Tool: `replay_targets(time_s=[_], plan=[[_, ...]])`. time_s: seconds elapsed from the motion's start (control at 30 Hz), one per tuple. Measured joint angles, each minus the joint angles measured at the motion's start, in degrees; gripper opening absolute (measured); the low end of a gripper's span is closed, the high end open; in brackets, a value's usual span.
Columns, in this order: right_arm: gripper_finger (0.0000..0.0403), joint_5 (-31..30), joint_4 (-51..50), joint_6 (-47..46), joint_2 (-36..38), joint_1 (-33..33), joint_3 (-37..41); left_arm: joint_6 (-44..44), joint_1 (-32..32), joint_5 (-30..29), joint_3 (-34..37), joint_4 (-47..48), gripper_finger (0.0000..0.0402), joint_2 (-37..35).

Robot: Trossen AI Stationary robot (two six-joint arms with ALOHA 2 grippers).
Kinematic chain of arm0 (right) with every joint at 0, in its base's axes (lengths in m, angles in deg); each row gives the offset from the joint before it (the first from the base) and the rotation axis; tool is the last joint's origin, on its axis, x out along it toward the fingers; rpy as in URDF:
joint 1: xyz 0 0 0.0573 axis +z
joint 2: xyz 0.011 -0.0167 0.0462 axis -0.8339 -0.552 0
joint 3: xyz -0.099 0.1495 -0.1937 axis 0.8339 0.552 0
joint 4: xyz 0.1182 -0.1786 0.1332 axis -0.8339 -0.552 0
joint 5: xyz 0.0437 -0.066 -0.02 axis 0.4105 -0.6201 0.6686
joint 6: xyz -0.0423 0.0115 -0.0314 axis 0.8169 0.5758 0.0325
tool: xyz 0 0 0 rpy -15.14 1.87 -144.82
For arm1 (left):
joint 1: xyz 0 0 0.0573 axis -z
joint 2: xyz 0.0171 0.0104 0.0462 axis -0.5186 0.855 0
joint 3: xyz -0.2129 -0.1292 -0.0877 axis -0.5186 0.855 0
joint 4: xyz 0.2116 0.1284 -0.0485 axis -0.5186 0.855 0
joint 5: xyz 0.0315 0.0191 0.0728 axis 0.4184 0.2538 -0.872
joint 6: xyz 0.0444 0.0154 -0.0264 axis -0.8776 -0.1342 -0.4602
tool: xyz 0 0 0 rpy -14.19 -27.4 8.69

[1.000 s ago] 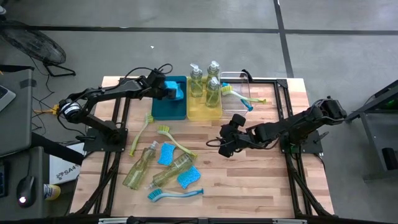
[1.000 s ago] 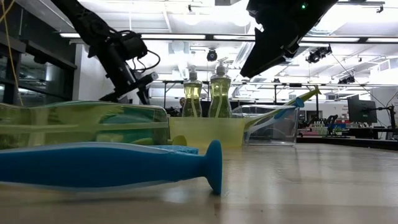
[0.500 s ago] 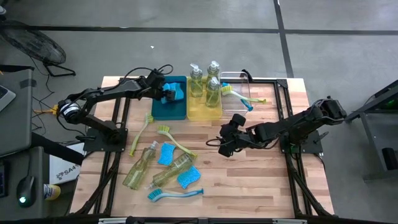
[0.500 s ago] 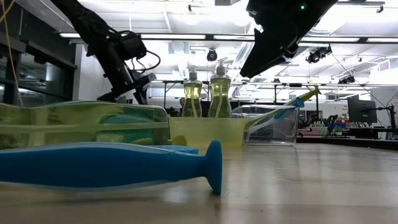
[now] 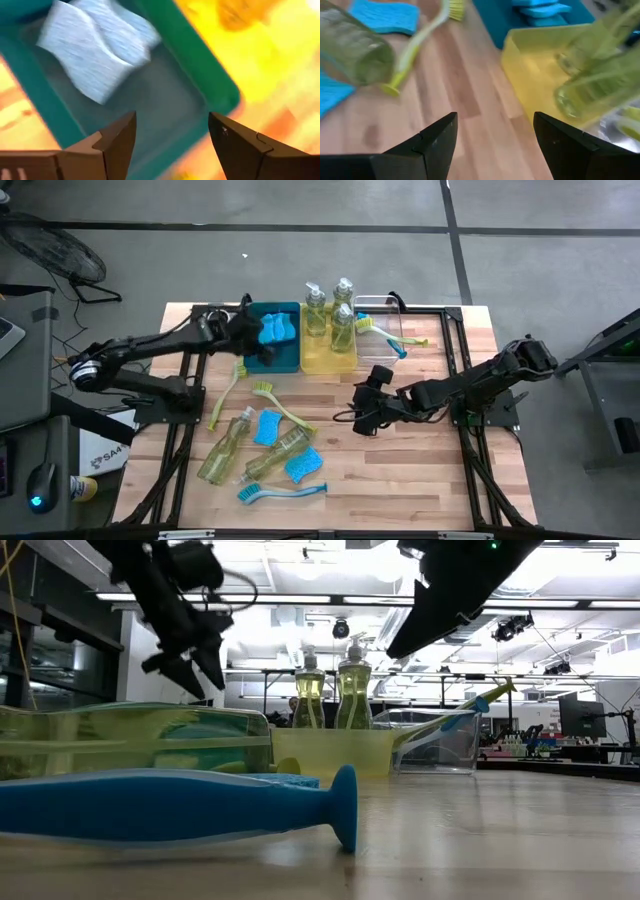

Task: Pick & Place Kitchen Sink Supplies
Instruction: Put the dishwashing liquid into the yellow bin

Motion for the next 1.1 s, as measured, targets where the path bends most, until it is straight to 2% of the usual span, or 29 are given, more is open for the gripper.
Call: replay_targets(time_s=[0.2, 0.43, 0.63, 0.8, 0.93, 1.1], plan=[[0.0255, 7.48, 9.83, 6.9, -2.44, 0.31, 0.0, 6.86, 16.56, -7.67, 0.0, 6.19, 0.0243, -3.88], [0.0255, 18.73, 22.89, 17.65, -8.74, 0.7, 0.0, 17.75, 35.59, -18.13, 0.0, 10.23, 0.0243, -4.51], [0.0255, 21.39, 27.41, 22.57, -9.54, 0.63, 0.0, 27.84, 47.95, -27.79, 0.03, 13.99, 0.0243, -4.71], [0.0255, 22.41, 31.5, 25.75, -9.56, 0.63, -0.02, 35.28, 54.97, -35.76, 0.04, 17.01, 0.0243, -4.88], [0.0255, 22.14, 30.22, 25.99, -9.56, 0.63, -1.17, 37.0, 57.81, -36.16, 0.04, 17.31, 0.0243, -4.88], [0.0255, 20.25, 27.33, 25.79, -9.56, 0.8, -1.51, 38.32, 59.15, -27.34, 0.04, 16.51, 0.0243, -4.59]])
